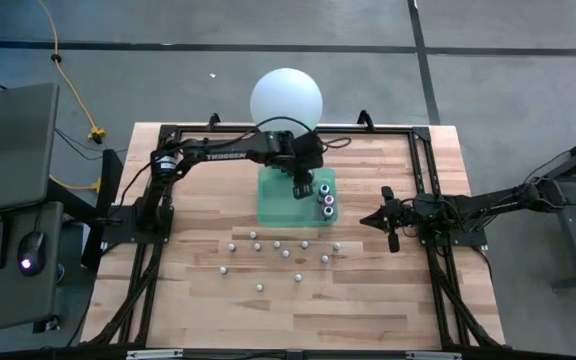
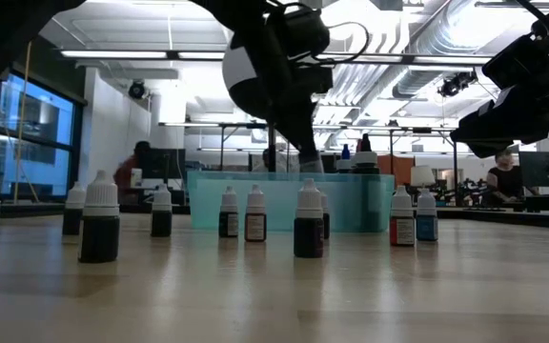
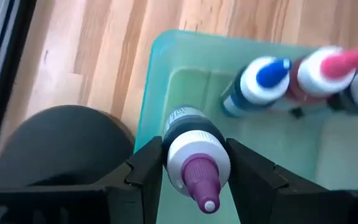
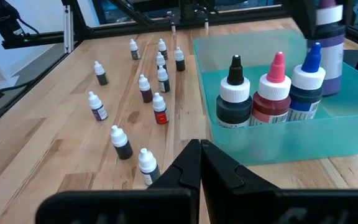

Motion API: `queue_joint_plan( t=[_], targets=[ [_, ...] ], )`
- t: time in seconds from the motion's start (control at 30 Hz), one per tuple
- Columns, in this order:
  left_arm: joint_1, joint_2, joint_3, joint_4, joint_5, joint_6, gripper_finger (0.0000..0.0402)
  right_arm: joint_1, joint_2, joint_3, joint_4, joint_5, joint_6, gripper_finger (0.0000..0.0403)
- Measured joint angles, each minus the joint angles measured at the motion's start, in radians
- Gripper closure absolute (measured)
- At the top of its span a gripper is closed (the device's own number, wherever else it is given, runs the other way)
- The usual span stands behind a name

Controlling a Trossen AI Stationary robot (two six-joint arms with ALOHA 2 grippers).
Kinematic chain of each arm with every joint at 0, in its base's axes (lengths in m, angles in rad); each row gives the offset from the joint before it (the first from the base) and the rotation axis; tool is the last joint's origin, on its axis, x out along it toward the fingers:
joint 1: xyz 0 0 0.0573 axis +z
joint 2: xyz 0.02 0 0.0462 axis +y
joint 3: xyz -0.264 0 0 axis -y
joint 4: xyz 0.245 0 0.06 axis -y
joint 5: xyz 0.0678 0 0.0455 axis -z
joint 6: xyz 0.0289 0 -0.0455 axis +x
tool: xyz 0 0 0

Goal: Pick & Place food coloring
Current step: Put the large purple food coloring bottle into the bin

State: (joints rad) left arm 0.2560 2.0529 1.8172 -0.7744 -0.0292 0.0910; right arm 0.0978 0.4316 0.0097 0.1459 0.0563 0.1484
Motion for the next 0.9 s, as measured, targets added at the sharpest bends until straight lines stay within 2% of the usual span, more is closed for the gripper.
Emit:
queue_joint_plan(
  t=[0.2, 0.37, 0.5, 0.67, 0.9],
  targets=[
    [-0.001, 0.0, 0.0, 0.075, 0.018, -0.119, 0.0259, 0.0, 0.0, 0.0, 0.0, 0.0, 0.0, 0.0402],
    [-0.001, 0.0, 0.0, 0.084, 0.05, -0.275, 0.0259, 0.0, 0.0, 0.0, 0.0, 0.0, 0.0, 0.0402],
    [-0.01, 0.005, 0.0, 0.108, 0.06, -0.324, 0.0259, 0.0, 0.0, 0.0, 0.0, 0.0, 0.0, 0.0402],
    [-0.026, 0.01, 0.0, 0.128, 0.067, -0.33, 0.0259, 0.0, 0.0, 0.0, 0.0, 0.0, 0.0, 0.0402],
    [-0.049, 0.042, 0.0, 0.109, 0.024, -0.218, 0.0259, 0.0, 0.0, 0.0, 0.0, 0.0, 0.0, 0.0402]
  ],
)
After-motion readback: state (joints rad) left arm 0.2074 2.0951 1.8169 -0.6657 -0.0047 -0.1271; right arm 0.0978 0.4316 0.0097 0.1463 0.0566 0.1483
